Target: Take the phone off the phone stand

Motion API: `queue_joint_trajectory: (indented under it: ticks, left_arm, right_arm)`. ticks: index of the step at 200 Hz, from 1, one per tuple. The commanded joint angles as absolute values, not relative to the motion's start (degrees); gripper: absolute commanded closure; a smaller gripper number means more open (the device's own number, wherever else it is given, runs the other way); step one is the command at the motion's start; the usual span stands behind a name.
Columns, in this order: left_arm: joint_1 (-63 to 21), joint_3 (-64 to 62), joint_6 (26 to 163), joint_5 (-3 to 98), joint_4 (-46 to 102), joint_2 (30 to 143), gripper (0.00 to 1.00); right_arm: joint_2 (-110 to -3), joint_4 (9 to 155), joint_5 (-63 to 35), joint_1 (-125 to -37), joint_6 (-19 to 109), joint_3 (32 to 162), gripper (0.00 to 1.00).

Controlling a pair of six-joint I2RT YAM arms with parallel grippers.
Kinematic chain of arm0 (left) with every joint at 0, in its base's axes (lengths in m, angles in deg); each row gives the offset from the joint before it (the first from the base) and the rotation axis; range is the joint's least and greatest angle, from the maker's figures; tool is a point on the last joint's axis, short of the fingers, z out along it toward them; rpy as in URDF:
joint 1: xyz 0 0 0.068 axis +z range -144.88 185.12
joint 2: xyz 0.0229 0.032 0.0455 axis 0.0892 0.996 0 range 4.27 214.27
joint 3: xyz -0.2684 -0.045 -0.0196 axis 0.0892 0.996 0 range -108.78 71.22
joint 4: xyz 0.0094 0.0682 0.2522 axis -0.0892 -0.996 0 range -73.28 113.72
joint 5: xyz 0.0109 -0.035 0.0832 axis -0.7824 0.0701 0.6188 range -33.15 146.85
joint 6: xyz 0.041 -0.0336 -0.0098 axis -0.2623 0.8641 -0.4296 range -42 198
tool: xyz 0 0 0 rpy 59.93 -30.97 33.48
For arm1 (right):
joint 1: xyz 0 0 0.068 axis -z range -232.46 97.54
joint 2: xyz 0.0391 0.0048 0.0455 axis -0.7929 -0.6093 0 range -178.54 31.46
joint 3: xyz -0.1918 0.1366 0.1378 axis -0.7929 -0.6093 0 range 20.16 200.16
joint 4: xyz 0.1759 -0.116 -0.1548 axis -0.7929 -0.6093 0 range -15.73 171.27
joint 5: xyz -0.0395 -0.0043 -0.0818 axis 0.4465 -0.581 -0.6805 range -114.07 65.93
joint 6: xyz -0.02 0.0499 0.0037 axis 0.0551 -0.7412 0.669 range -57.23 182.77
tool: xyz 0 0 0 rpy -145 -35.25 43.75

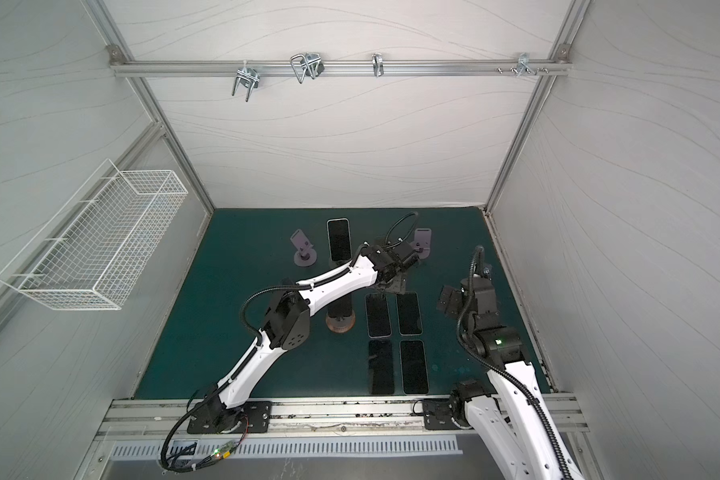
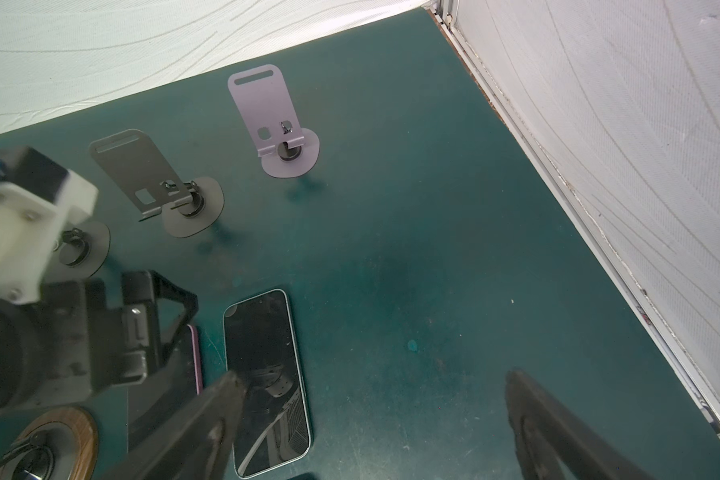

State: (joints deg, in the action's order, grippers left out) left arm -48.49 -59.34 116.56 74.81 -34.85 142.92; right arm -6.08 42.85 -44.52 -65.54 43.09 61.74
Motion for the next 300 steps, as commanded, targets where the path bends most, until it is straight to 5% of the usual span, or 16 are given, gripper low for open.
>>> queue_joint_trajectory:
  ticks: [1,92,154,234,300]
  left_arm:
    - [-49.7,-64.7,110.8,80.7,-34.0,137.0,0.09]
    - [-48.7,-53.0,83.0,72.2,-16.8,114.6,0.04]
    - [-28.8,-40.8,84.8,52.2,-20.6,99.7,0.01]
    - [-10.6,-18.4,76.9,44.6,-23.5,81.6,0.01]
    - [5.8,-3.0,75.7,36.7,-17.7,78.8,0.01]
  right_arm:
    - [-5.4,42.1,-44.1,-65.4,42.6,61.5,0.01]
    - [-8.6,43.1,-31.3,-65.4,44.1,64.3,0.01]
    - [-14.1,45.7,-29.9,-71.3,43.5,67.7,0.01]
    - [-23.1,46.8,-32.5,-82.9,45.5,78.0,0.01]
    - [-30.0,45.8,-42.9,-101.1,29.8,84.8,0.01]
